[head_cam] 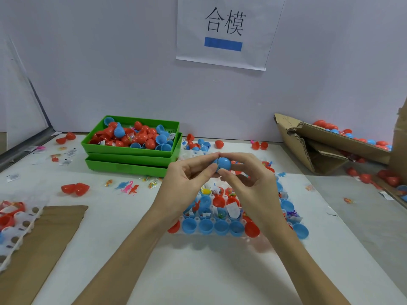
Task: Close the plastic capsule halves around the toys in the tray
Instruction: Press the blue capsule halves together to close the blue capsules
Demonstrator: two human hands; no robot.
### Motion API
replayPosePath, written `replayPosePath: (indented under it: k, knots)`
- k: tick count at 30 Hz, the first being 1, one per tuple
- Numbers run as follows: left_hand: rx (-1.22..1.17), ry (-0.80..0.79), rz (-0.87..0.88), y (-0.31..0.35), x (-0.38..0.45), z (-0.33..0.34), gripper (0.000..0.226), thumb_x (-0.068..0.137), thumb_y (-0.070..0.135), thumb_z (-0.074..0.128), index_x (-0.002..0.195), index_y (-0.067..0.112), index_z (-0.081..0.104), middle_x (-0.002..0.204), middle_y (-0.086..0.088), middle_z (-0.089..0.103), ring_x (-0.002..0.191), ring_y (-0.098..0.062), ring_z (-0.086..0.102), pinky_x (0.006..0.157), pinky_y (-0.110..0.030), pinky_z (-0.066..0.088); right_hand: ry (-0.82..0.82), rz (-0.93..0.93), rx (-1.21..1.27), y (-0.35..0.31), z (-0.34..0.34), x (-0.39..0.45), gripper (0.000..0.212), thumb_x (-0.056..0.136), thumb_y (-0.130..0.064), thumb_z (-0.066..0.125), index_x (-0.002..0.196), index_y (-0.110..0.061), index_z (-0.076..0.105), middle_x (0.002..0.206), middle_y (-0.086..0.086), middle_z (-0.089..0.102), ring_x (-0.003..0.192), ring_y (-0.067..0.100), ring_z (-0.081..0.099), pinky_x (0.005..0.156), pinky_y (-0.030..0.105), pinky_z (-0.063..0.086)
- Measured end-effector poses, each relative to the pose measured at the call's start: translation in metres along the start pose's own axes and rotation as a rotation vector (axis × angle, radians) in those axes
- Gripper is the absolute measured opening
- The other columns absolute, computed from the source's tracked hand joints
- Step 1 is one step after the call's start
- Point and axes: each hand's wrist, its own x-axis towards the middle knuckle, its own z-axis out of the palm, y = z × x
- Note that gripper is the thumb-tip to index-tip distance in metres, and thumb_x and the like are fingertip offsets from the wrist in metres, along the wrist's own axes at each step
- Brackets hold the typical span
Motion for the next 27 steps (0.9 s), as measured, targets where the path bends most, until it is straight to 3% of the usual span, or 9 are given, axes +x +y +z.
replayPosePath:
  k: [6, 12, 18, 27]
  knots:
    - [-0.037, 0.024, -0.02, -0.003, 0.001, 0.0, 0.027, 0.095, 0.016, 0.072, 0.122, 0.016, 0.076, 0.108, 0.004, 0.08, 0.101, -0.013, 0.077, 0.089, -0.021, 0.059, 0.001, -0.097, -0.101, 0.002, -0.004, 0.001, 0.034, 0.087, -0.027, 0.075, 0.119, -0.018, 0.069, 0.113, -0.004, 0.07, 0.102, 0.01, 0.069, 0.086, 0.017, 0.057]
    - [-0.108, -0.008, -0.082, -0.004, 0.001, 0.0, 0.028, 0.095, 0.023, 0.072, 0.122, 0.017, 0.077, 0.111, 0.0, 0.08, 0.106, -0.019, 0.076, 0.097, -0.029, 0.059, 0.103, -0.188, -0.212, 0.005, 0.0, -0.002, 0.035, 0.086, -0.03, 0.075, 0.116, -0.011, 0.071, 0.109, -0.001, 0.072, 0.095, 0.005, 0.07, 0.086, 0.013, 0.054]
    - [-0.196, 0.009, -0.111, -0.005, 0.001, 0.002, 0.029, 0.095, 0.021, 0.071, 0.123, 0.012, 0.076, 0.112, -0.005, 0.079, 0.105, -0.023, 0.077, 0.095, -0.033, 0.06, 0.157, -0.146, -0.13, 0.003, 0.007, -0.006, 0.035, 0.087, -0.032, 0.075, 0.117, -0.015, 0.07, 0.105, -0.009, 0.07, 0.097, 0.006, 0.071, 0.086, 0.014, 0.054]
    - [-0.216, -0.039, -0.144, -0.003, 0.002, -0.002, 0.029, 0.096, 0.019, 0.07, 0.123, 0.011, 0.075, 0.114, -0.006, 0.079, 0.107, -0.024, 0.076, 0.095, -0.031, 0.06, 0.136, -0.058, -0.052, 0.003, 0.01, -0.007, 0.032, 0.086, -0.031, 0.076, 0.114, -0.014, 0.069, 0.104, -0.009, 0.072, 0.095, 0.01, 0.072, 0.083, 0.018, 0.057]
